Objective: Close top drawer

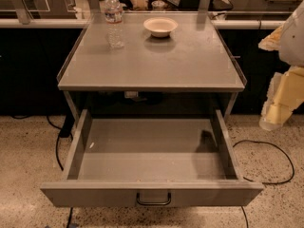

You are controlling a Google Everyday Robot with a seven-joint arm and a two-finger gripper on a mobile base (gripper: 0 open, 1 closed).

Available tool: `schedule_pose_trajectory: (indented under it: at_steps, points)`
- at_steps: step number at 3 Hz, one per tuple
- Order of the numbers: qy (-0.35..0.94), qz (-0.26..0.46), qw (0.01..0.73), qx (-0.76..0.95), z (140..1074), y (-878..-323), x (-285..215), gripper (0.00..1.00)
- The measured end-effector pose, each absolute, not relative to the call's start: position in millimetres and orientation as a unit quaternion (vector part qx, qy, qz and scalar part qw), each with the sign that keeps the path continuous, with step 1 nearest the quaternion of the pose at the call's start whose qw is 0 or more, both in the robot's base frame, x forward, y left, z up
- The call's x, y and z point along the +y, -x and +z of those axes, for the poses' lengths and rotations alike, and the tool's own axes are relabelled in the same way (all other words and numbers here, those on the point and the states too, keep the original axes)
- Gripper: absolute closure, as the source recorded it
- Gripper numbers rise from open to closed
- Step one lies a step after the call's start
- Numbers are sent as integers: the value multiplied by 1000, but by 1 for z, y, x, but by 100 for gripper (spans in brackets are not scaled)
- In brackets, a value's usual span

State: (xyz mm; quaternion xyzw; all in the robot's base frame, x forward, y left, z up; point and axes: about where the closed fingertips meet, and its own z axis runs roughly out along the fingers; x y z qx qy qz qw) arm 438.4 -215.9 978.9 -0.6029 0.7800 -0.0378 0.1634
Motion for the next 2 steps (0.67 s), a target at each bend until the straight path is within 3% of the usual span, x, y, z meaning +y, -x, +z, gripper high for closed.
schedule_pose_trajectory:
  at_steps: [2]
  points:
    - [577,-40,180,796,987,-441,-237,0]
